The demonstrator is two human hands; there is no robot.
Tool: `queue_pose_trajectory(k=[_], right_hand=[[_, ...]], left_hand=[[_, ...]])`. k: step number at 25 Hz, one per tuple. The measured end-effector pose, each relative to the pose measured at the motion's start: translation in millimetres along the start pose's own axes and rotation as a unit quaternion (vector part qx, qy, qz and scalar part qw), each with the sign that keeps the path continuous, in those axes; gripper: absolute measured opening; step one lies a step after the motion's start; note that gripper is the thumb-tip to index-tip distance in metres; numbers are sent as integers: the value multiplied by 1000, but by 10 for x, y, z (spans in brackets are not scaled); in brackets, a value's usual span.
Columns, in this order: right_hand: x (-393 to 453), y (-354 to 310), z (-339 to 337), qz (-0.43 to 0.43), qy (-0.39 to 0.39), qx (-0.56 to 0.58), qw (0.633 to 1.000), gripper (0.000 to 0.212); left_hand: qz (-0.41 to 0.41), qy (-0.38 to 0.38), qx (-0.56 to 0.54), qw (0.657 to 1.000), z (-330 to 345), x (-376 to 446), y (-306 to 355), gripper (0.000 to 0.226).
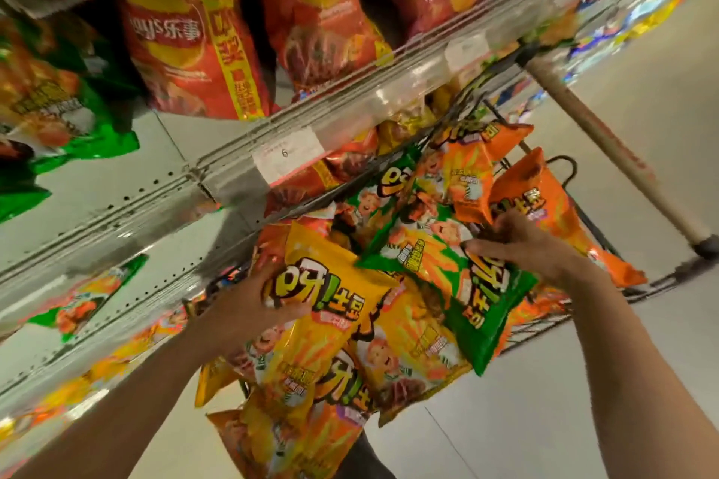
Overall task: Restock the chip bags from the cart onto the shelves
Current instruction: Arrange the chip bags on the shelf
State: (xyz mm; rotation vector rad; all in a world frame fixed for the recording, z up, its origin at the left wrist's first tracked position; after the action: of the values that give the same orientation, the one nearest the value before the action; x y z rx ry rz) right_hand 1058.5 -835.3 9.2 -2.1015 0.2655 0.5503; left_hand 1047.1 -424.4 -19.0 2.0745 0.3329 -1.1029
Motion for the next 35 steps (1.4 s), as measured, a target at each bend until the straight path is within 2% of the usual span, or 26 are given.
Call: queue_pose_trajectory(k=[2, 5, 6, 7, 9, 10, 16, 18, 20, 23, 24, 25, 26, 28, 30, 33, 35], right_hand=[[-34, 49, 109, 17, -49, 69, 996, 72], [-141, 23, 279, 18, -137, 52, 989, 91], [-175, 2, 326, 18, -152, 39, 987, 91], [-200, -36, 372, 16, -161, 41, 986, 82], [-265, -144, 409, 4, -159, 103, 982, 52], [-328, -207, 401, 2, -151, 131, 980, 45], [-910, -823, 474, -68, -108, 157, 979, 39], [-1164, -1122, 683, -109, -63, 169, 977, 37], [-1400, -1408, 956, -157, 0, 180, 971, 33], [-1661, -1537, 1435, -162, 97, 177, 966, 73], [-1725, -1568, 1640, -164, 107, 205, 959, 65], [-1805, -1642, 1863, -166, 112, 235, 951, 49], [-1865, -1718, 2089, -171, 107, 257, 945, 36], [-1992, -1824, 2617, -158, 86, 261, 948, 26], [-2083, -1908, 3102, -149, 54, 262, 952, 23], [-2143, -1961, 3738, -119, 11, 243, 963, 30], [-2115, -2002, 4030, -119, -21, 196, 973, 26]], left_hand=[[11, 16, -42, 999, -31, -58, 6, 78], [19, 47, -83, 995, -91, -180, -8, 84], [23, 55, -91, 994, -118, -243, -9, 78], [30, 61, -97, 993, -150, -321, -16, 73], [43, 73, -115, 990, -227, -465, -44, 73], [48, 80, -133, 987, -281, -542, -78, 74], [108, 100, -293, 945, -686, -1082, -354, 64], [143, 91, -330, 928, -825, -1330, -508, 59], [170, 85, -362, 912, -966, -1562, -728, 55], [187, 78, -400, 894, -1126, -1884, -1176, 49], [194, 85, -404, 890, -1173, -1980, -1332, 44], [201, 94, -406, 886, -1212, -2075, -1507, 42], [202, 98, -409, 884, -1237, -2150, -1686, 44], [185, 108, -420, 882, -1259, -2312, -2129, 52], [153, 132, -434, 878, -1288, -2466, -2591, 54], [111, 173, -450, 869, -1343, -2645, -3213, 56], [79, 192, -467, 860, -1355, -2678, -3540, 56]])
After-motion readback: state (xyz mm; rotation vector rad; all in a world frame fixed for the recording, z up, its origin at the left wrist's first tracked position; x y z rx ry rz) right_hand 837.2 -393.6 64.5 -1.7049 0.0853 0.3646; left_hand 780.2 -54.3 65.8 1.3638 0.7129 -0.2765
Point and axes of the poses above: each hand's wrist, its own x-axis towards the middle knuckle, its own z-axis out of the palm, y = z × x, the point moved 10 cm from there along x, towards the middle knuckle, and after that the axes turned 14 degrees about -z, right-handed, at the moved point
